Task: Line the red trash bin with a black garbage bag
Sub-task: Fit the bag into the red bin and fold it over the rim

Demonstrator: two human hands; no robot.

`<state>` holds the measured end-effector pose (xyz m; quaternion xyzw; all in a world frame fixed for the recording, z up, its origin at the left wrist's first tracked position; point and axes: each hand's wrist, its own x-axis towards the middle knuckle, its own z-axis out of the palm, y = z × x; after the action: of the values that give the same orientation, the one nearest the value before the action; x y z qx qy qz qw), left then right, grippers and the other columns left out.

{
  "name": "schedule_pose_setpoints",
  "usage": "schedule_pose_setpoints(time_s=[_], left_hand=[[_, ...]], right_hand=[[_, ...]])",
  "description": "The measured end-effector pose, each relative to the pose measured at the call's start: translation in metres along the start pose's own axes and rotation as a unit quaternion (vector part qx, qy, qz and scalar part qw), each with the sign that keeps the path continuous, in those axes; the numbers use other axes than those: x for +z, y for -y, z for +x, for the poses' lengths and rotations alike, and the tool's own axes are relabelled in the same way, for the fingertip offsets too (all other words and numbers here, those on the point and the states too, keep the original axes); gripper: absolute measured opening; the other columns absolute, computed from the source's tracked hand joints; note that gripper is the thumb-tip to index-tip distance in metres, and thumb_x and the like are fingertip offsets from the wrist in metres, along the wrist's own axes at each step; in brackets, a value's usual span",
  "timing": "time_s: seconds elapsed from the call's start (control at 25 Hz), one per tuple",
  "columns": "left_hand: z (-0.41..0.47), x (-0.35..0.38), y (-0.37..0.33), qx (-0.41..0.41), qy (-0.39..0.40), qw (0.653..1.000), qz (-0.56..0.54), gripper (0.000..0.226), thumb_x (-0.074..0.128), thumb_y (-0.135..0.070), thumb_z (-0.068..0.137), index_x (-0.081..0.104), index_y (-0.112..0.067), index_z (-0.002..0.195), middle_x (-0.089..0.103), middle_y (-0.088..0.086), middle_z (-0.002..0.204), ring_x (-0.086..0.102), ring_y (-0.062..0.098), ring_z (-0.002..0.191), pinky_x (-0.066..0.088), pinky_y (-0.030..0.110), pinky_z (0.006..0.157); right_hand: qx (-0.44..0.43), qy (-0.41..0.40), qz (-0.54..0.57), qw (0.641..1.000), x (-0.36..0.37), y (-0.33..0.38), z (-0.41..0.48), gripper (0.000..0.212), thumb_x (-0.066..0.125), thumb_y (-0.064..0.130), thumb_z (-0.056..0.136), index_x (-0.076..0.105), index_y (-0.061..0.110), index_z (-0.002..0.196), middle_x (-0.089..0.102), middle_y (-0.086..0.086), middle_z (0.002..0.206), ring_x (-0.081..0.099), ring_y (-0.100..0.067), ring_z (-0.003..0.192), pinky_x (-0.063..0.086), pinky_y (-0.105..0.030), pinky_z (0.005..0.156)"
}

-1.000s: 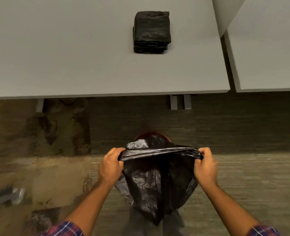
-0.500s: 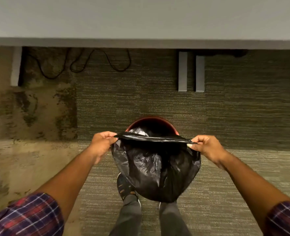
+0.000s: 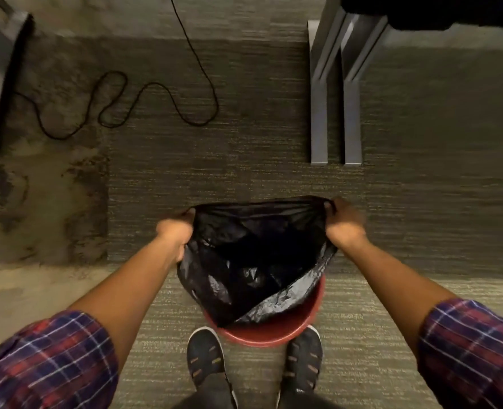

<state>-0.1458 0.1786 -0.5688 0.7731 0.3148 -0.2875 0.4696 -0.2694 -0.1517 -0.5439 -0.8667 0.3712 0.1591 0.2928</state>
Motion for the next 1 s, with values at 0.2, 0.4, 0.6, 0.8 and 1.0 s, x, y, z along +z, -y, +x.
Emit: schedule_pose_setpoints(time_s=[0.2,0.4,0.6,0.8,1.0], left_hand=[[0.023,0.016,0.006,0.068,0.004,0.989,0.130,0.036,0.066,-0.023,0.105,0.073,0.005,0.126,0.070,0.009,0.130,0.067,0.032,0.115,0.042,0.025,0.081],[0.033,-0.010,0.048,0.027,0.024,0.971,0.238,0.046,0.076,-0.058,0.089,0.082,-0.013,0.100,0.082,0.013,0.099,0.077,0.033,0.093,0.063,0.042,0.085],[0.005,-0.026,0.063,0.033,0.059,0.985,0.158,0.054,0.073,-0.062,0.091,0.083,-0.009,0.094,0.084,0.011,0.088,0.081,0.031,0.083,0.066,0.044,0.085],[-0.018,-0.037,0.078,0.070,0.078,0.991,0.086,0.031,0.089,-0.035,0.085,0.080,-0.009,0.097,0.084,0.012,0.093,0.081,0.032,0.085,0.065,0.042,0.081],[-0.037,-0.052,0.100,0.013,0.107,0.991,0.079,0.047,0.096,-0.022,0.075,0.075,-0.014,0.116,0.080,0.018,0.102,0.078,0.028,0.089,0.064,0.044,0.078]], right_hand=[[0.032,0.076,0.000,0.997,0.027,-0.022,0.036,0.037,0.054,0.026,0.107,0.074,-0.003,0.112,0.074,-0.028,0.113,0.070,-0.043,0.106,0.044,-0.036,0.076],[0.063,0.130,0.031,0.989,0.037,-0.059,0.011,0.026,0.070,0.030,0.099,0.075,0.007,0.089,0.073,-0.012,0.086,0.063,-0.025,0.071,0.044,-0.029,0.061],[0.147,0.166,0.225,0.949,0.026,-0.084,-0.035,0.013,0.077,0.018,0.095,0.070,0.015,0.105,0.070,-0.006,0.087,0.066,-0.019,0.072,0.052,-0.025,0.049],[0.183,0.174,0.247,0.936,0.024,-0.093,-0.065,0.017,0.074,-0.002,0.092,0.068,0.007,0.106,0.071,-0.011,0.082,0.064,-0.015,0.056,0.057,-0.029,0.048],[0.266,0.139,0.226,0.927,0.035,-0.095,-0.086,0.003,0.067,0.003,0.098,0.067,0.007,0.098,0.078,-0.014,0.087,0.070,-0.019,0.060,0.060,-0.030,0.051]])
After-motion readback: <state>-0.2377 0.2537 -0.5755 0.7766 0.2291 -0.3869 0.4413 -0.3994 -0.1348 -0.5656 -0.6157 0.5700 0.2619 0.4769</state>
